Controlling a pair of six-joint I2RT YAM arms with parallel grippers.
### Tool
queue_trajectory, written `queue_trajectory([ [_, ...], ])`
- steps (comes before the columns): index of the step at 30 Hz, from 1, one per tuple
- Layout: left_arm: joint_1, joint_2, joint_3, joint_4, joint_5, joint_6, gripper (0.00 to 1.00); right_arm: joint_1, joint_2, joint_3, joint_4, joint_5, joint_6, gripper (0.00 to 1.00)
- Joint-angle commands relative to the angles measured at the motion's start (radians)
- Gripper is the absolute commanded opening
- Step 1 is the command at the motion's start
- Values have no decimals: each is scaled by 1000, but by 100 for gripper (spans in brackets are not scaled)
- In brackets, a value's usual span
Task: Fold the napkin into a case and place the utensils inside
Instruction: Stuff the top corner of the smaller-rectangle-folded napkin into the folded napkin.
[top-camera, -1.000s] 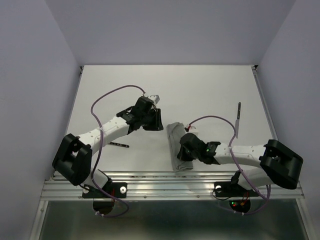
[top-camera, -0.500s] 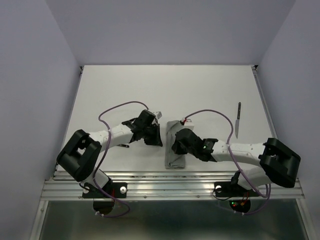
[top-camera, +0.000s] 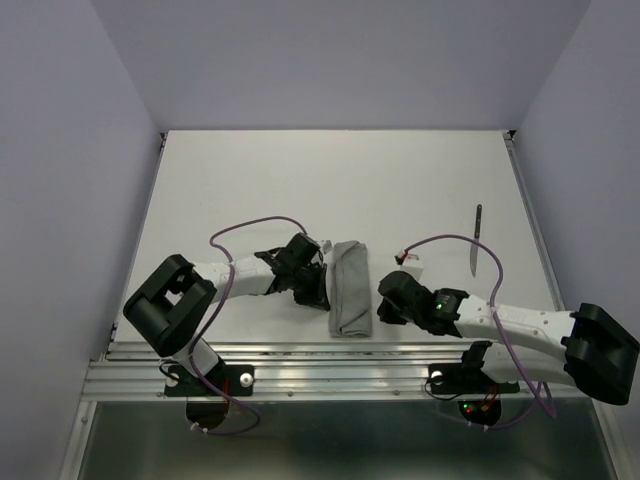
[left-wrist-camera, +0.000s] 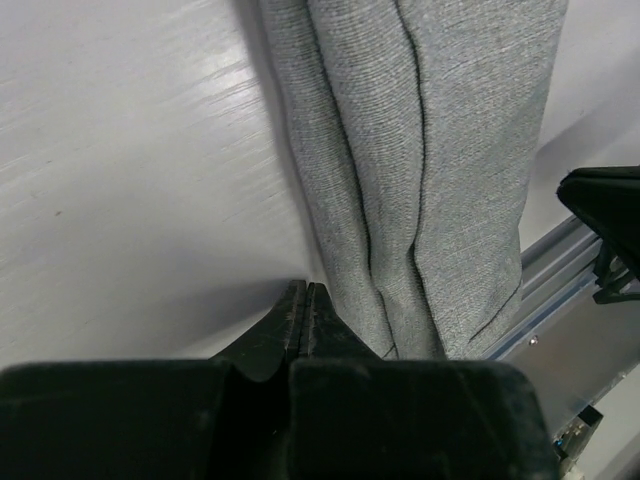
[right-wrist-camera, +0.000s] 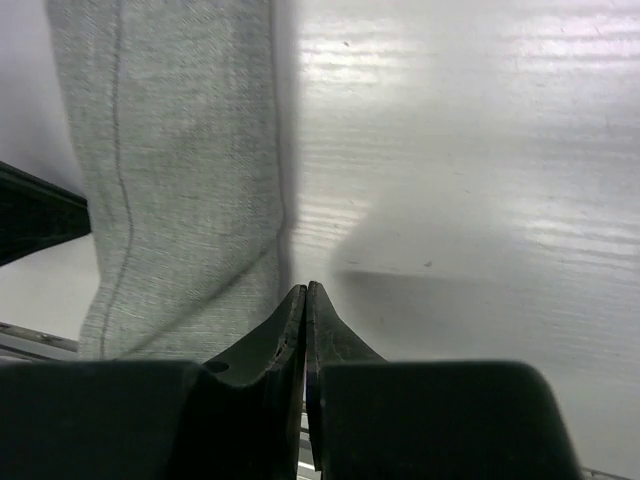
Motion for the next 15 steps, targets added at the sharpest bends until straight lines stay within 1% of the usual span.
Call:
queue_trajectory([
  [1, -25, 31, 6, 31, 6, -11, 0, -2, -6, -7, -40, -24, 30, 6],
  [4, -43, 42, 20, 40, 9, -20, 0, -2, 34, 0, -9, -38, 23, 6],
  [10, -61, 80, 53, 69, 25, -37, 0, -2, 111, 15, 40, 12, 3, 7],
  [12, -66, 111, 78, 101, 31, -39, 0, -13, 132, 29, 50, 19, -23, 7],
  [15, -68, 148, 115, 126, 34, -42, 0, -61, 180, 66, 63, 27, -75, 7],
])
